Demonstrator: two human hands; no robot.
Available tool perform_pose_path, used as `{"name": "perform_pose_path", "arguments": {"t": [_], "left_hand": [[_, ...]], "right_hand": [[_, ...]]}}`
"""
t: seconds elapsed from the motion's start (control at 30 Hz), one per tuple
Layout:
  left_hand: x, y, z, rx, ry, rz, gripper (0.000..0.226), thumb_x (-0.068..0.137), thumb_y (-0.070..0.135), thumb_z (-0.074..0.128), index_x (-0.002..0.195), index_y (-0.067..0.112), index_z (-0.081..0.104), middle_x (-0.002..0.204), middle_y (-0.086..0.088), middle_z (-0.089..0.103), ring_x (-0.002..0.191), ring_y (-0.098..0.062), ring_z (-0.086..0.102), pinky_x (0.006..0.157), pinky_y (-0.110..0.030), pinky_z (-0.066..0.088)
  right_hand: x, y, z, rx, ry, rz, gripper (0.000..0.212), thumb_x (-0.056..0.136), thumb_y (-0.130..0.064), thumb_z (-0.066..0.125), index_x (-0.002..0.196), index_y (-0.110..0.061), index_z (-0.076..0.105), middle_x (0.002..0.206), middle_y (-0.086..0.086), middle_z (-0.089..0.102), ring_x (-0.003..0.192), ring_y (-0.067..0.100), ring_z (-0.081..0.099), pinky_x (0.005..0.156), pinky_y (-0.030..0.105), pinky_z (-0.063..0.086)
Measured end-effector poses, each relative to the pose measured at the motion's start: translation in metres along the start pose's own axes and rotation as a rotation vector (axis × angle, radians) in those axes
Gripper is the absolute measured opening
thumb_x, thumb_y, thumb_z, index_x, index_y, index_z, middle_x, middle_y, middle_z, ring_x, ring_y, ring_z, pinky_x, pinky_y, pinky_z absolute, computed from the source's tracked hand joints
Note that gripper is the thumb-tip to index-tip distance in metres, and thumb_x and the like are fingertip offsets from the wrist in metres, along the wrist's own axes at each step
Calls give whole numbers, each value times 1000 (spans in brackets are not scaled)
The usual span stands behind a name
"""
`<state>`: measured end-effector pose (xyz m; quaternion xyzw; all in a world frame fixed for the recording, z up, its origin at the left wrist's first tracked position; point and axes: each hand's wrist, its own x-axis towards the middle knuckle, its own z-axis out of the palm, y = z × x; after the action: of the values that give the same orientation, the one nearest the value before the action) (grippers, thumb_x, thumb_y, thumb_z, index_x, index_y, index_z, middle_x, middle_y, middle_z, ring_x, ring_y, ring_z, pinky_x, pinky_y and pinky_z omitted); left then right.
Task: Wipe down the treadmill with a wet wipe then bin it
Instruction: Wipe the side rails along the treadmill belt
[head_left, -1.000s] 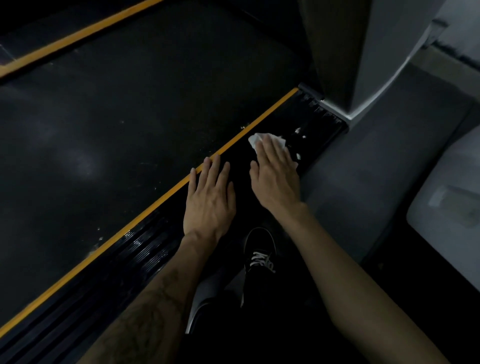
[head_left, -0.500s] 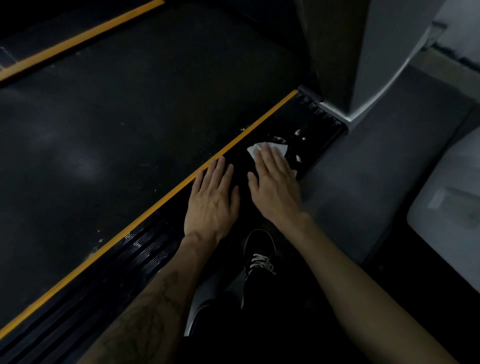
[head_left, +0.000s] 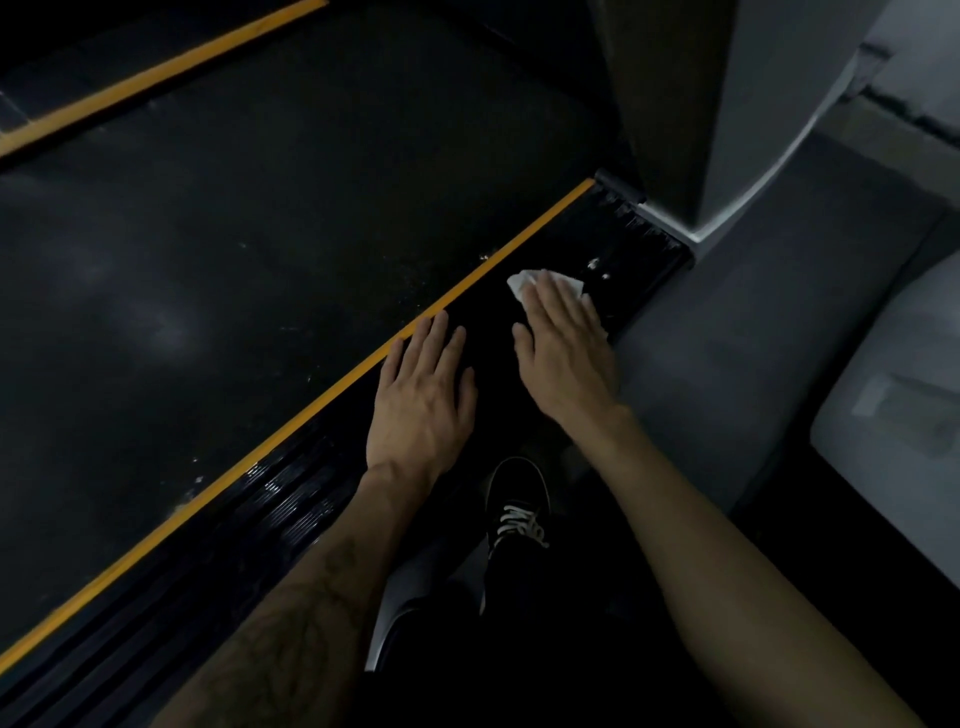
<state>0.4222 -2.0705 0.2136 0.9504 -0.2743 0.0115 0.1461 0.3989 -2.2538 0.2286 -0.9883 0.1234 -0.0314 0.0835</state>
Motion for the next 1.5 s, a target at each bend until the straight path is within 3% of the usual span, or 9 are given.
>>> {"name": "perform_pose_path", "arguments": {"t": [0.1, 0.2, 0.33, 0.53, 0.77, 0.87, 0.97, 1.3, 1.5], "left_hand": [[0, 0, -1, 4, -16, 11, 60, 108, 49, 20, 161, 23, 30, 171, -6, 17, 159, -18, 6, 129, -45, 10], [0, 1, -3, -2, -28, 22, 61, 107, 51, 21, 161, 25, 30, 171, -5, 14, 159, -19, 5, 130, -46, 9], [0, 1, -3, 7, -40, 28, 62, 107, 52, 17, 162, 26, 28, 172, -3, 12, 159, -19, 2, 130, -46, 8], [0, 1, -3, -26, -35, 0, 58, 109, 50, 22, 160, 26, 33, 171, -2, 16, 159, -17, 5, 130, -43, 7], [2, 6, -5, -24, -63, -12, 54, 110, 44, 28, 160, 25, 32, 172, -5, 16, 159, -21, 4, 129, -44, 6], [7, 15, -3, -48, -49, -69, 55, 107, 43, 25, 155, 20, 40, 169, -9, 24, 159, -26, 9, 129, -48, 6], [11, 27, 1, -26, -37, -109, 61, 102, 47, 21, 148, 14, 45, 165, -15, 30, 157, -31, 15, 127, -55, 9], [14, 27, 6, 24, -58, -54, 64, 105, 53, 11, 162, 26, 23, 173, -7, 9, 159, -24, -6, 128, -53, -2], [14, 25, 8, 20, -51, -59, 62, 106, 51, 11, 162, 27, 23, 173, -6, 9, 159, -23, -8, 128, -53, -1]], "right_hand": [[-23, -11, 1, 27, 28, 96, 63, 109, -41, 22, 162, -7, 20, 171, 12, 11, 159, 22, 4, 129, 39, 4], [-30, -22, 8, 46, 16, 28, 73, 102, -46, 10, 160, -5, 25, 170, 14, 17, 158, 26, 9, 129, 42, 9], [-7, 3, 5, 34, 16, -25, 74, 100, -46, 6, 160, -9, 27, 170, 11, 19, 158, 22, 11, 127, 37, 0], [-42, -12, 17, 58, 110, 49, 66, 104, -39, 19, 157, -2, 33, 166, 16, 26, 157, 27, 16, 128, 44, 15], [-13, 19, 11, 46, 110, -3, 65, 104, -40, 17, 158, -8, 34, 167, 11, 27, 157, 24, 18, 128, 43, 7], [-38, 4, 19, 82, 181, 63, 63, 105, -38, 23, 156, -3, 37, 165, 16, 30, 156, 27, 20, 128, 45, 14], [-39, -6, 24, 120, 172, -31, 61, 105, -36, 28, 154, -1, 40, 164, 16, 33, 155, 27, 24, 127, 47, 18], [-50, 0, 28, 130, 210, 30, 61, 108, -38, 26, 156, -2, 36, 166, 15, 28, 157, 27, 17, 128, 47, 16], [-22, 29, 21, 109, 184, 40, 63, 107, -42, 18, 159, -8, 34, 168, 10, 25, 158, 22, 14, 129, 46, 9]]}}
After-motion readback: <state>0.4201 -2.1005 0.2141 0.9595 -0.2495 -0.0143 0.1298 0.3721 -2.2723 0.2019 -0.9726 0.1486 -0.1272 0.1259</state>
